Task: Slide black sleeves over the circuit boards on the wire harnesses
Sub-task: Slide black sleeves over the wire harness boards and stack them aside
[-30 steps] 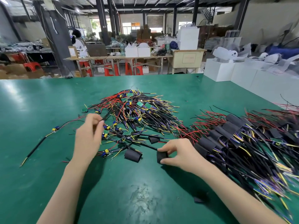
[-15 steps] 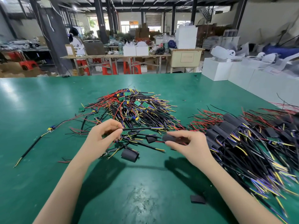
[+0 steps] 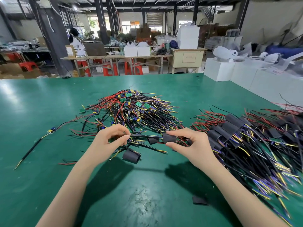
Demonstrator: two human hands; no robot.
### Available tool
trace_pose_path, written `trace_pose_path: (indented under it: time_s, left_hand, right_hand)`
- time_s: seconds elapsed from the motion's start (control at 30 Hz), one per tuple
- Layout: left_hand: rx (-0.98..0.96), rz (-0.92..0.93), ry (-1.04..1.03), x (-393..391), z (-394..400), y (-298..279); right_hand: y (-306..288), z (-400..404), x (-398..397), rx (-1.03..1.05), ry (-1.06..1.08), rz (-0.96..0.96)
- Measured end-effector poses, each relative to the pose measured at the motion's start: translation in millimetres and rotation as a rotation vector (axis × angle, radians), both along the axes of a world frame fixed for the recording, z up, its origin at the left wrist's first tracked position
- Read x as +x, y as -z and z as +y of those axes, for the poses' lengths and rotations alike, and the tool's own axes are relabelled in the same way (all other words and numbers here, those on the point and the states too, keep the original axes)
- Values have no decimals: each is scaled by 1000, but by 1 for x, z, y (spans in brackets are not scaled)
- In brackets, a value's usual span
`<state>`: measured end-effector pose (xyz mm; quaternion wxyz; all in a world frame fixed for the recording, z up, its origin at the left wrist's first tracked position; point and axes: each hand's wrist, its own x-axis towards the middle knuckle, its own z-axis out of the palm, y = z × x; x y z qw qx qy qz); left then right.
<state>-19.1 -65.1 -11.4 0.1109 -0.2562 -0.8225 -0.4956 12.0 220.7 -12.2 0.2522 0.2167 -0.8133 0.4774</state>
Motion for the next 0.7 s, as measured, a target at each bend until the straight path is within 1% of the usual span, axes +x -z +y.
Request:
trace_pose_path:
  time_s: [0.07, 0.17, 0.23, 0.33, 0.4, 0.5, 0.57, 0.63, 0.7]
  left_hand:
    - [-19, -6, 12, 2, 6, 0]
    - [-76, 25, 27, 9, 24, 3]
    - [-94, 53, 20, 15, 40, 6]
    - [-122, 32, 88, 21, 56, 10]
    - [-186, 10, 152, 21, 52, 9]
    - [-441, 111, 70, 14, 35, 10]
    - [-560, 164, 30, 10, 30, 12]
    - [-578, 167, 16, 10, 31, 13]
    - [-537, 214, -16, 11, 33, 15]
  right_hand:
    - [1, 0, 0, 141, 31, 93]
    - [4, -4, -2, 431, 116, 311]
    - [9, -9, -3, 512, 125, 375]
    - [14, -12, -3, 534, 106, 377]
    - [15, -11, -3, 536, 91, 365]
    - [14, -8, -3, 503, 35, 323]
    - [14, -8, -3, 504, 27, 303]
    - [14, -9, -2, 496, 27, 294]
    - [13, -10, -1, 486, 38, 295]
